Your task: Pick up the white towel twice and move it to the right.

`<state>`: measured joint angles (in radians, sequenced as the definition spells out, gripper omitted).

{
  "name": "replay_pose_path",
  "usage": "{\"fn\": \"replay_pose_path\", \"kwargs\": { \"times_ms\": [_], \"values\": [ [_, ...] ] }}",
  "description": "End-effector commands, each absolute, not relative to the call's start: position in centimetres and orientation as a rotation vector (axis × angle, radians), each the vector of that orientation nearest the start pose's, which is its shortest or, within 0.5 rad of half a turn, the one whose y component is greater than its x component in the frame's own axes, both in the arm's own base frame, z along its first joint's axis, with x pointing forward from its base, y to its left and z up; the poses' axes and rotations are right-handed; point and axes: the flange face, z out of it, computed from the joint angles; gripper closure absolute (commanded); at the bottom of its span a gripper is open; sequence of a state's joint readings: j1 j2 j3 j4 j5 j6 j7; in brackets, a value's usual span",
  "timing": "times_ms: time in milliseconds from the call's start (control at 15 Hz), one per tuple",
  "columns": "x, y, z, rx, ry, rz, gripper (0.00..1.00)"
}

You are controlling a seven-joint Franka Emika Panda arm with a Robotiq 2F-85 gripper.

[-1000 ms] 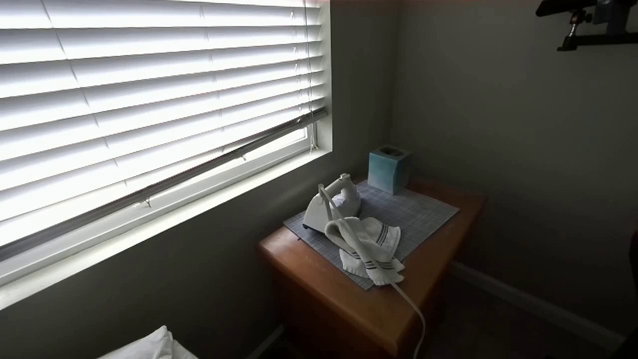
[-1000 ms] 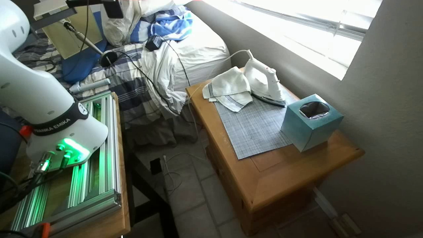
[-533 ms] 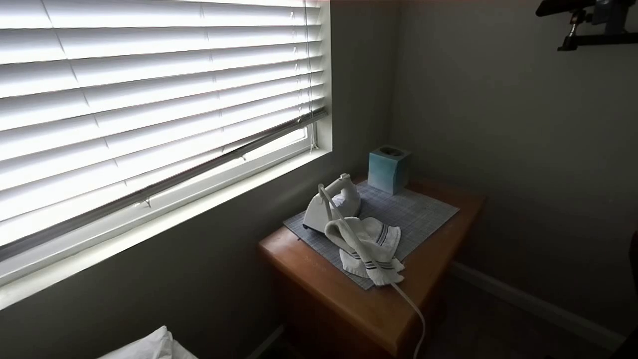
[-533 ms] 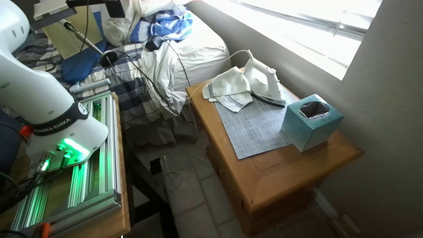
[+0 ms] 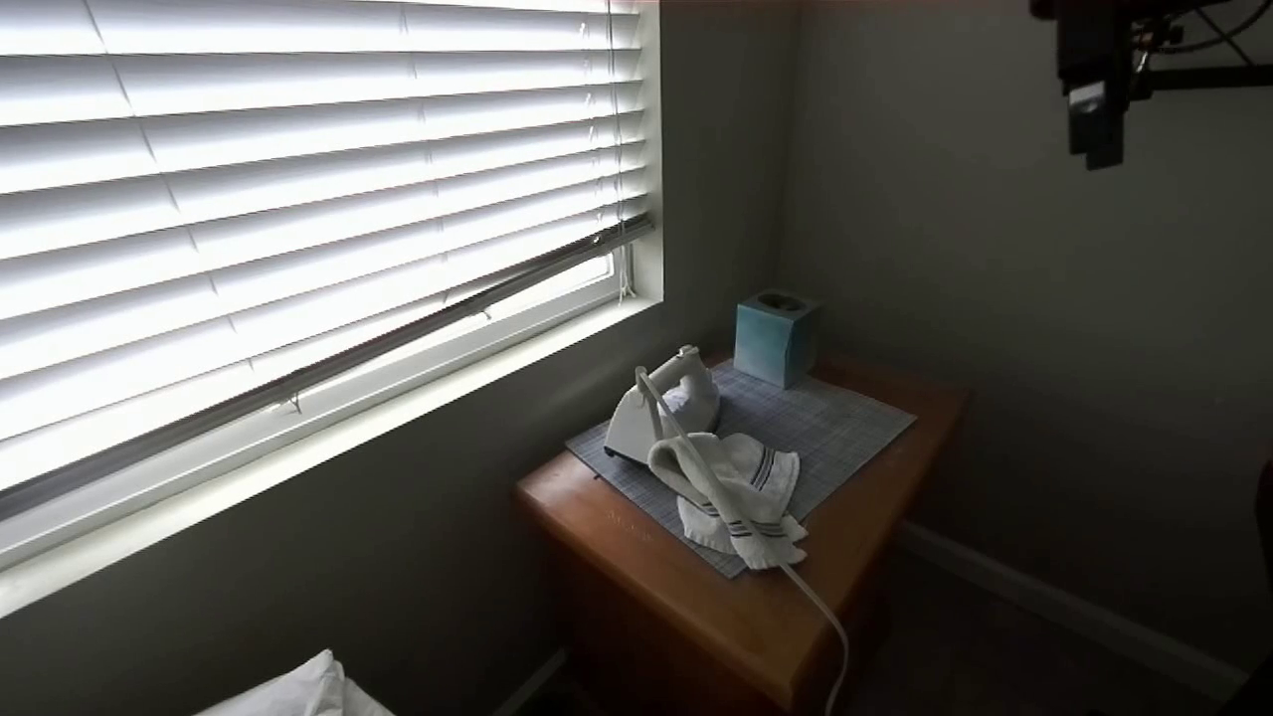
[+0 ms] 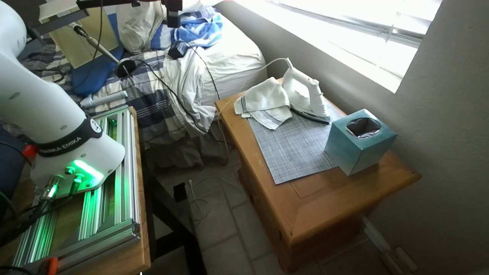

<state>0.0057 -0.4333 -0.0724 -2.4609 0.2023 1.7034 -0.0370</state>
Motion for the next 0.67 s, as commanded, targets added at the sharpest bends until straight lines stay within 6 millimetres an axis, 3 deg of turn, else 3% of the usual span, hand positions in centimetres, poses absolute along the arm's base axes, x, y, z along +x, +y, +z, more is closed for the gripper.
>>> {"fn": "replay_pose_path", "kwargs": {
  "times_ms": [0,200,333,467,533,600],
  "values": [
    [41.9,4.1,37.9,-2.812,0.235,0.461,0.00],
    [45.7,6.3,33.3,-2.797,0.247,0.336,0.00],
    [48.8,6.2,30.1,-2.844,0.250,0.187,0.00],
    [50.8,5.5,27.2,-2.914,0.185,0.162,0.00],
    [48.0,5.8,29.8,-2.884,0.240,0.170,0.00],
    [48.9,5.7,28.3,-2.896,0.227,0.171,0.00]
  ]
}}
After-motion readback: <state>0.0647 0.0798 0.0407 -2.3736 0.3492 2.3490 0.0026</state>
